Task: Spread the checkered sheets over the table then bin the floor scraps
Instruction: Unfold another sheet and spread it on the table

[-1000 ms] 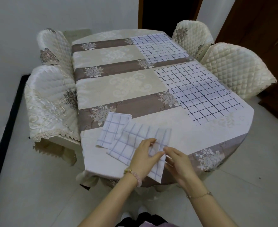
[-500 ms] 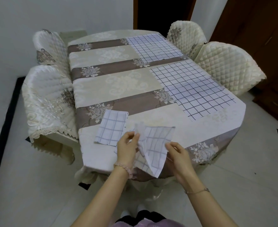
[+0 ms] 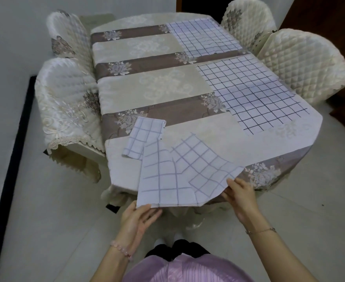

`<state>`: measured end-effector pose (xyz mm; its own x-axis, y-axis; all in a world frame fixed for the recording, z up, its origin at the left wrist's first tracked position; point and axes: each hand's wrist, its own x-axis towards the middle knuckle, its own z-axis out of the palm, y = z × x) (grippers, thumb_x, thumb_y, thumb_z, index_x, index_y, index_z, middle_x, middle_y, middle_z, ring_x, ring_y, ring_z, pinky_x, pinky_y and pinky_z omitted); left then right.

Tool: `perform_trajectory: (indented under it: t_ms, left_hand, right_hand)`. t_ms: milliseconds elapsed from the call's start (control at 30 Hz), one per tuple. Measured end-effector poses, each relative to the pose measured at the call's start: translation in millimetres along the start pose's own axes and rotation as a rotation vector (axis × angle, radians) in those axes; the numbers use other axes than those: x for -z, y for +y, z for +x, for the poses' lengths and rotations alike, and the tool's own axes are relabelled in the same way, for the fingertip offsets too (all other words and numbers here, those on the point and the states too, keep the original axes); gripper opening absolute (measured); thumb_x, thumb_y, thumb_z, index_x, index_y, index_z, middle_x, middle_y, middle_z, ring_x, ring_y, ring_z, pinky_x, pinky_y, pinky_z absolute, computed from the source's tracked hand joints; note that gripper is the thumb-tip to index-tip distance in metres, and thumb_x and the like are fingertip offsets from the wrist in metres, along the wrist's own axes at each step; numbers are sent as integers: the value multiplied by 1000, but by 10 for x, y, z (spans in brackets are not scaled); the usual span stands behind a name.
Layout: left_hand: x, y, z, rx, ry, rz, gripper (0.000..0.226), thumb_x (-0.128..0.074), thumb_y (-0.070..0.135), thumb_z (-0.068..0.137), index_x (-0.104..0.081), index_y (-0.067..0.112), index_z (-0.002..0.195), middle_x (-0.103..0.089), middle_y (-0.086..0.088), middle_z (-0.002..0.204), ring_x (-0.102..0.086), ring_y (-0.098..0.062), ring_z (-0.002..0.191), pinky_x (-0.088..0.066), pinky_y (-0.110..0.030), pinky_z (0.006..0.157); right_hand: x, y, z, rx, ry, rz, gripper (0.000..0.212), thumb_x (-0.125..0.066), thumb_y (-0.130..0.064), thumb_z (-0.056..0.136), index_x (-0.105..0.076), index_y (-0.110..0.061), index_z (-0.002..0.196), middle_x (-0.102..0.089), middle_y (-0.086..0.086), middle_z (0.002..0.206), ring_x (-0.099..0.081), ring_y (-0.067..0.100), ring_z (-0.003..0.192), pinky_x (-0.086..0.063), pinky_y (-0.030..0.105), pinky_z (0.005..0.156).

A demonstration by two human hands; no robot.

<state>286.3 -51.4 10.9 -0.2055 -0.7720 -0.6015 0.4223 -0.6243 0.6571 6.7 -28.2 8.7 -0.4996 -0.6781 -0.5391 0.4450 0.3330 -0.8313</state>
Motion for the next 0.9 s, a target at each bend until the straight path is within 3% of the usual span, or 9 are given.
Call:
perform_trajectory:
  t_ms: [100,200,300,367,567,667,767,833,900]
  left_hand:
    - [104,-40,-17,109,-116,21,50,-65,3,76,-52,-3,124,-65,-21,119,-65,-32,107,-57,-37,83]
    - [117,52,54,121,-229,95,47,-63,16,82,-56,6,127,-60,-17,130,-57,-31,120,-49,-43,98]
    - [0,191,192,105,-213,156,36,-65,34,80,-68,16,111,-67,-7,122,-62,-22,114,-55,-36,85]
    - [-136,270,314,109,-195,266,39,-66,38,82,-61,18,115,-69,-3,119,-64,-20,112,-53,-39,89]
    - [-871,232,562,130,-120,582,30,-63,20,88,-61,3,113,-73,-12,99,-72,-22,77,-57,-29,58]
    - [-1038,150,609,60,-14,609,28,-61,15,89,-60,-5,108,-67,-24,87,-60,-24,55,-44,-27,48]
    - [-1044,141,639,-6,25,530,21,-61,13,89,-61,-5,101,-68,-29,96,-67,-31,74,-55,-38,66]
    - [-1033,156,640,-27,40,428,14,-61,8,89,-64,0,100,-71,-22,99,-69,-33,89,-59,-39,75]
    - [-1014,130,631,-18,43,334,13,-60,4,88,-64,5,100,-72,-14,97,-71,-26,86,-61,-33,69]
  right_hand:
    - [105,54,6,-24,22,-60,21,-48,-7,96,-59,5,109,-61,22,92,-57,29,87,-55,35,77]
    - [185,15,40,-8,34,-122,21,-49,-6,95,-57,7,110,-61,21,92,-57,30,84,-57,34,72]
    - [243,-118,107,57,54,-187,13,-52,-5,94,-56,3,103,-57,18,86,-53,29,77,-52,39,68]
    - [288,-222,164,108,59,-244,11,-54,-5,93,-56,3,100,-56,18,88,-53,28,82,-50,39,72]
    - [456,-484,306,195,57,-312,9,-54,-6,92,-57,-1,99,-61,11,81,-55,20,70,-44,26,61]
    - [553,-544,459,242,135,-307,4,-57,-8,91,-55,-6,94,-55,7,74,-49,19,68,-42,27,62]
    - [600,-617,614,257,208,-229,4,-58,-8,90,-56,-10,88,-54,5,76,-48,16,74,-45,33,76]
    - [598,-677,703,232,203,-168,20,-58,-8,90,-52,-17,74,-49,-3,61,-45,13,61,-43,28,64]
    - [588,-722,812,189,183,-97,24,-56,-7,91,-48,-16,70,-45,3,60,-42,17,56,-41,29,57]
